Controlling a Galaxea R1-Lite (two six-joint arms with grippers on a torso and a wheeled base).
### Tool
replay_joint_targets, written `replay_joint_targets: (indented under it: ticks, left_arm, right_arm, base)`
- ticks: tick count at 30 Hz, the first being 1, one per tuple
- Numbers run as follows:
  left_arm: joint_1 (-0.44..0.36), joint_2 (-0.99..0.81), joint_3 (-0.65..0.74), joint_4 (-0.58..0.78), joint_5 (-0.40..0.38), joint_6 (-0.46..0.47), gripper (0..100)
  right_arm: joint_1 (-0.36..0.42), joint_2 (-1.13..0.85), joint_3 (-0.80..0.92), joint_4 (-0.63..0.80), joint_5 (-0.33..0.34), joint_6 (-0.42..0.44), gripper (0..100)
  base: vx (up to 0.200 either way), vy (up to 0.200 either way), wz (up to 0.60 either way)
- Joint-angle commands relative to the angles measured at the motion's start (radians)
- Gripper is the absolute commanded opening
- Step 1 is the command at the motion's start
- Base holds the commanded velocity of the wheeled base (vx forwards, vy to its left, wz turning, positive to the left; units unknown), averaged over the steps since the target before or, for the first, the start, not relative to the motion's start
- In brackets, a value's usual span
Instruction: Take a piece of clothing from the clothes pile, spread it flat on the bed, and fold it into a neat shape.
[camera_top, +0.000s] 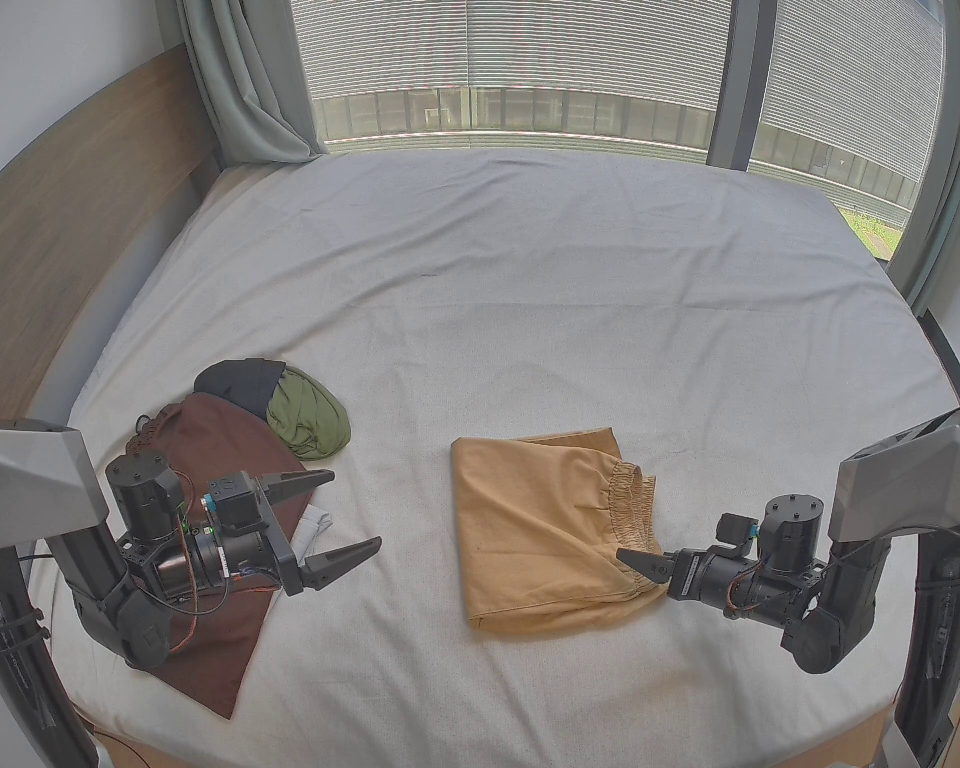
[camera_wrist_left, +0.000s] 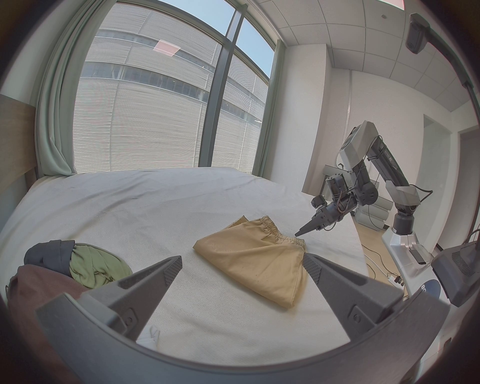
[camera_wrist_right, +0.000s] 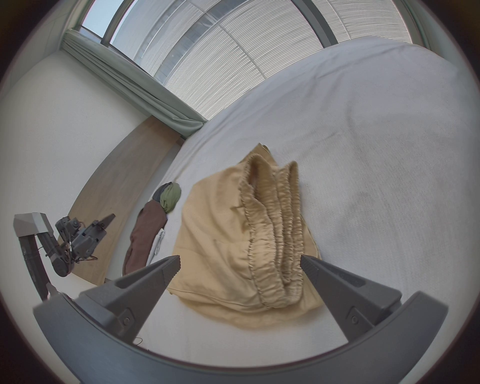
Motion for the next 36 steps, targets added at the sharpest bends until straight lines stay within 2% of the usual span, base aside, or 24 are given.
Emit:
replay_joint_targets:
  ticks: [1, 14, 19, 25, 32, 33, 36]
  left_arm:
    - [-0.004, -0.001, 0.002, 0.0, 0.002, -0.001, 100]
    - [-0.008, -0.001, 0.016, 0.0, 0.002, 0.0, 100]
    - [-0.014, 0.001, 0.022, 0.0, 0.002, 0.0, 100]
    - [-0.016, 0.001, 0.022, 0.0, 0.002, 0.0, 100]
    - [-0.016, -0.001, 0.02, 0.0, 0.002, 0.0, 100]
    - [-0.016, 0.001, 0.022, 0.0, 0.002, 0.0, 100]
    - [-0.016, -0.001, 0.02, 0.001, 0.002, 0.0, 100]
  right_arm:
    - [-0.024, 0.075, -0.015, -0.002, 0.0, -0.002, 100]
    - [-0.045, 0.178, -0.049, -0.002, 0.0, -0.004, 100]
    - [-0.007, 0.198, -0.093, -0.002, 0.0, 0.024, 100]
    - [0.056, 0.202, -0.144, -0.003, -0.01, 0.133, 100]
    - [0.06, 0.211, -0.159, -0.005, -0.023, 0.136, 100]
    - [0.06, 0.213, -0.165, -0.005, -0.024, 0.136, 0]
    - [0.06, 0.213, -0.167, -0.005, -0.024, 0.136, 0]
  base:
    - [0.0, 0.0, 0.0]
    - [0.0, 0.0, 0.0]
    - [0.0, 0.0, 0.0]
    - [0.0, 0.0, 0.0]
    - [0.0, 0.0, 0.0]
    - [0.0, 0.0, 0.0]
    - [0.0, 0.0, 0.0]
